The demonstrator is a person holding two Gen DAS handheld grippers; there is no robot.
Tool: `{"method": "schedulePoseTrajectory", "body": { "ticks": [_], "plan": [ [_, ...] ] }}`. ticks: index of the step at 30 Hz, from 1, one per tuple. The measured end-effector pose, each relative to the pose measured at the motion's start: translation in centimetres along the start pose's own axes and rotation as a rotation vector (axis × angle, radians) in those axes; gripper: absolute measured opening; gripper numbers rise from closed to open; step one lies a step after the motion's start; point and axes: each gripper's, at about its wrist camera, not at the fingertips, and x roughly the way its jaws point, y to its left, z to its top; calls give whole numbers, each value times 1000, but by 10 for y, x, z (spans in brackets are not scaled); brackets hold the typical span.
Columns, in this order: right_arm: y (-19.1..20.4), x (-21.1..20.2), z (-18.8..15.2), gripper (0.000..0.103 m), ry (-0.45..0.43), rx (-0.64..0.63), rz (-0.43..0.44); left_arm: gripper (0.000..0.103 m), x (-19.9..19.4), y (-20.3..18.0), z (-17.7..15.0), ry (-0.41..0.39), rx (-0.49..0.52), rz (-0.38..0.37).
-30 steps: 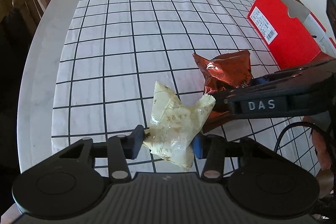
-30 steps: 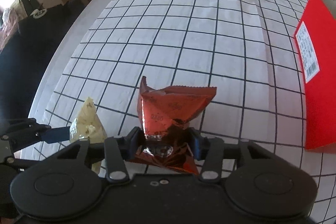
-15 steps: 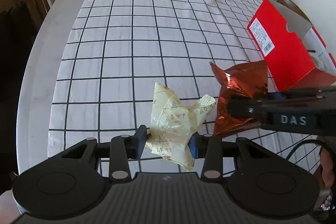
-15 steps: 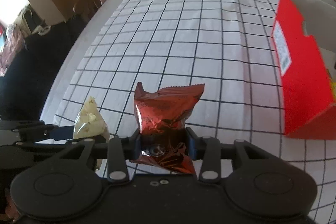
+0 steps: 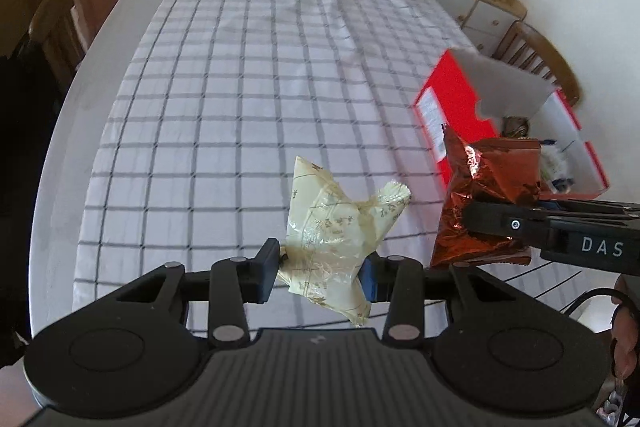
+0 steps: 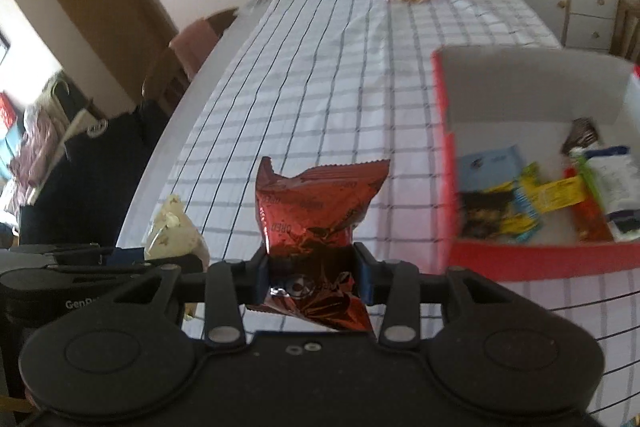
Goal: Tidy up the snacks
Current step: 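Carry cream pouch and red chip bag into the red box and release both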
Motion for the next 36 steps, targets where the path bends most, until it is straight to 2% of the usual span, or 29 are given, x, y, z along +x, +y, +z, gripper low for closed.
{"method": "schedulePoseTrajectory", "body": {
  "ticks": [7,19,28,36],
  "plan": [
    [-44,-37,18,39,-69,15,-26,40,-11,-56,25,-49,56,-34],
    [-127,-68,36,39,-125,54,-85,40,16,-148,62,-72,140,-69],
    [-187,-67,44,39,-104,86,-118,40,56,-194,84,-41,162,-55],
    [-229,-49,61,39,-65,108,-130,40,94,-221,101,1,178,-15]
  ]
}}
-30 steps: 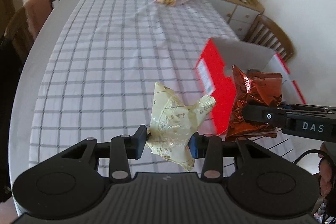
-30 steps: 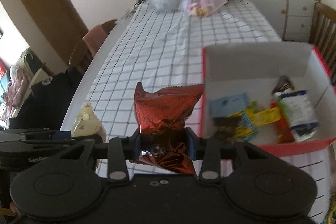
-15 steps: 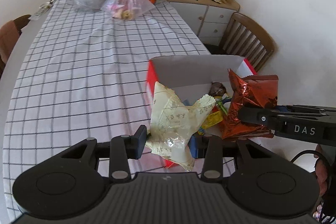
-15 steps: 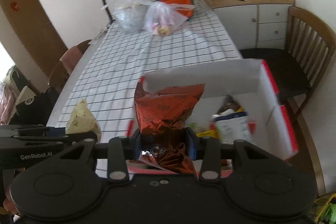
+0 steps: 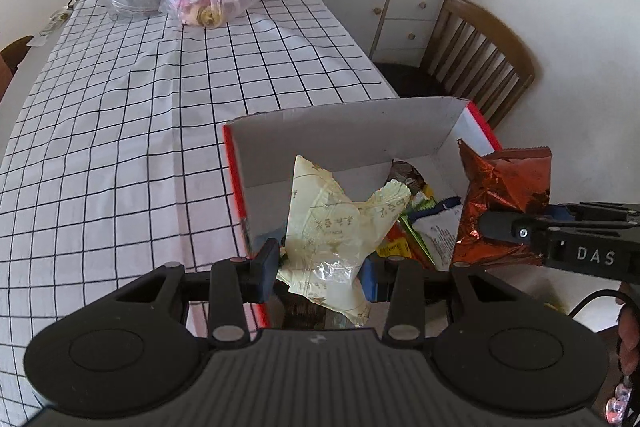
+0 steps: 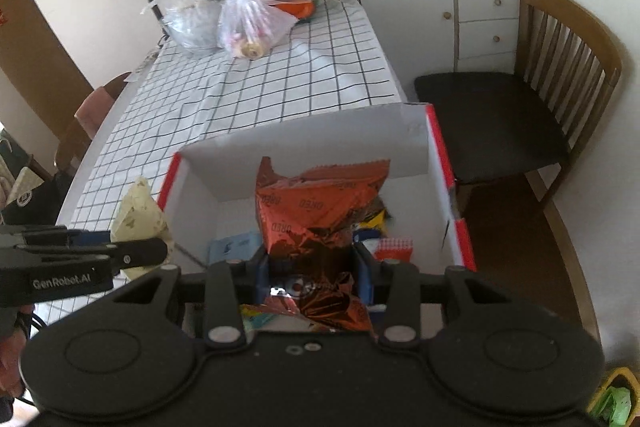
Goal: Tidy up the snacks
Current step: 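Carry cream pouch and red chip bag into the red box and release both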
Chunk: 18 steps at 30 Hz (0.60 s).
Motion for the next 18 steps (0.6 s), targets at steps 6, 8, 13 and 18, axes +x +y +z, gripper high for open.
{"method": "schedulePoseTrajectory", "body": {
  "ticks": [6,8,13,18],
  "plan": [
    [-10,27,24,39,14,-4,6,40,34,-11,19,39,10,49],
    [-11,37,29,39,28,-2,12,40,44,-13,24,48,13,67],
    [-17,60,39,39,51,1,10,40,67,-17,37,81,10,97],
    [-25,77,43,39,79,7,15,40,87,-19,42,130,13,103]
  ]
}}
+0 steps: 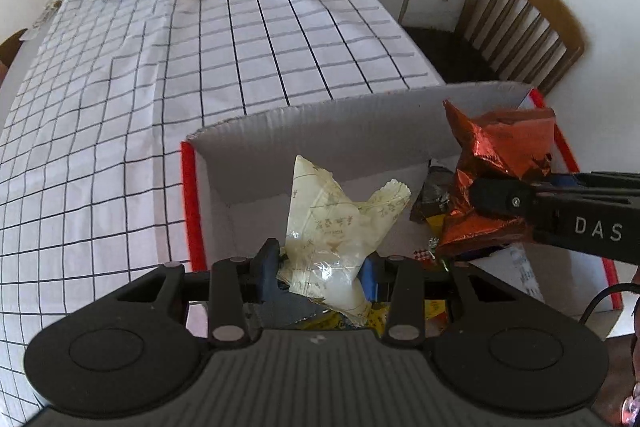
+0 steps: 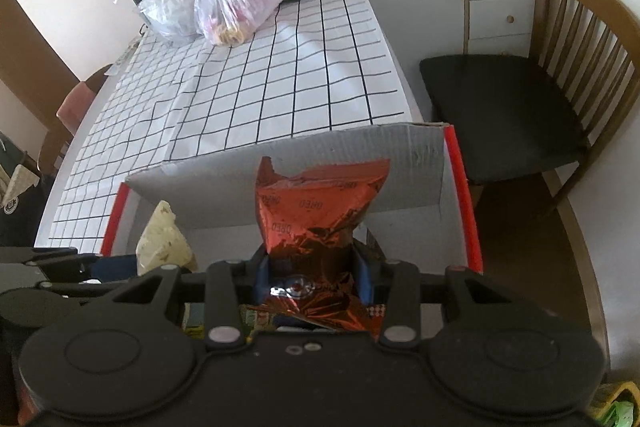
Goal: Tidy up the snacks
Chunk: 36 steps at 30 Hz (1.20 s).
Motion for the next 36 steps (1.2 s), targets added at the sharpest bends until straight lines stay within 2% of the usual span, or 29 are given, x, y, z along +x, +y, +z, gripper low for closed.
{"method": "schedulePoseTrajectory", "body": {
  "ticks": [8,16,20,23,24,25,26,32,36],
  "plan": [
    [-6,15,1,39,42,0,5,41,23,-3,10,114,11,-18],
    [-7,18,3,42,53,-3,8,43,29,-5,13,150,27,-29],
    [-7,17,2,44,53,-9,10,48,29,-5,13,143,22,-51],
    [-5,13,1,49,44,-14,10,59,24,-4,12,125,15,-64],
    [-5,11,0,55,40,-17,10,64,22,-3,11,114,10,-65],
    [-4,10,-1,63,35,-20,10,64,19,-2,10,104,4,-67],
    [-4,8,-1,67,28,-22,6,64,17,-1,9,95,0,-71],
    [0,-7,-7,70,1,-33,11,65,0,7,-1,37,-35,-87],
    [6,-23,-13,78,-29,-46,18,68,-13,12,-10,2,-47,-83]
  ]
}}
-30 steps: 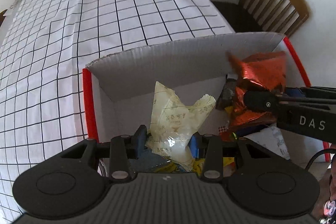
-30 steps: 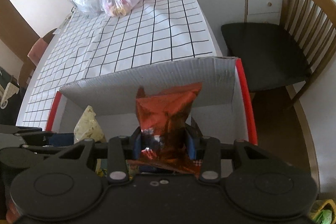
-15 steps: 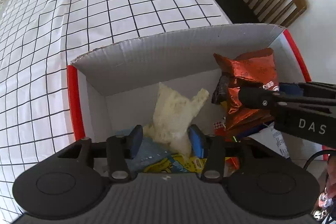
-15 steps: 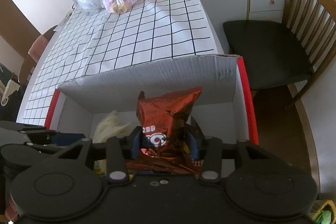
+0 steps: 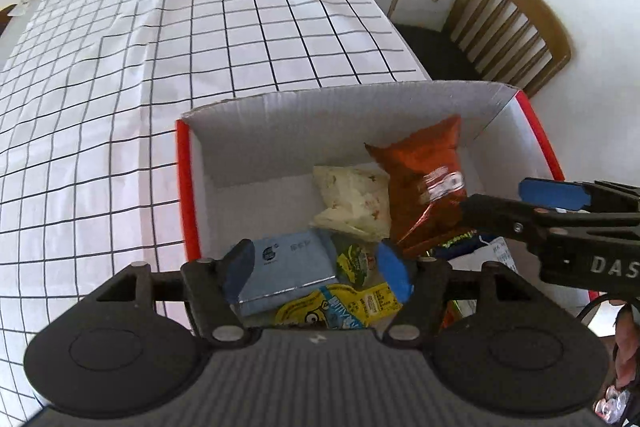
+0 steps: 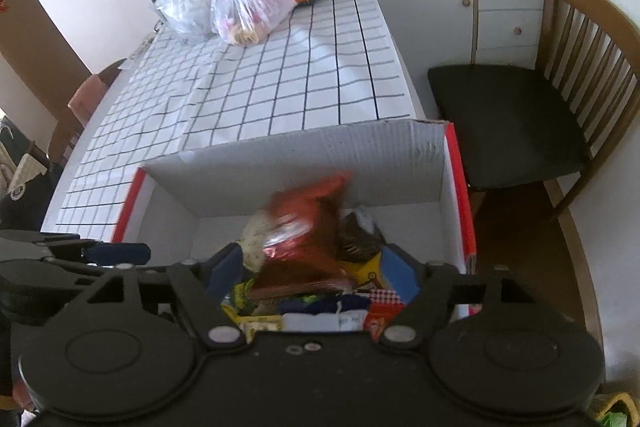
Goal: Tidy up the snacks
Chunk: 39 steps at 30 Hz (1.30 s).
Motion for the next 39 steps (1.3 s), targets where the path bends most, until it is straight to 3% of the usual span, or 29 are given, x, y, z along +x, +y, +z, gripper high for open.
{"method": "schedulePoseTrajectory", "body": {
  "ticks": [7,15,18,29,34,39],
  "plan": [
    [21,-28,-13,87,-58,-16,8,74,-26,9,-12,-67,0,-22],
    [46,-61,-32,90,-126,-19,-19,79,-58,19,-30,-133,39,-60],
    [53,-72,-41,99,-154,-15,-35,79,-70,23,-38,-150,55,-75],
    [73,-107,-72,103,-247,28,-68,87,-115,38,-70,-250,75,-110],
    [81,-118,-87,103,-280,55,-46,101,-132,47,-84,-304,72,-120],
    [92,-128,-103,103,-320,59,-29,101,-146,55,-97,-328,63,-127]
  ]
}}
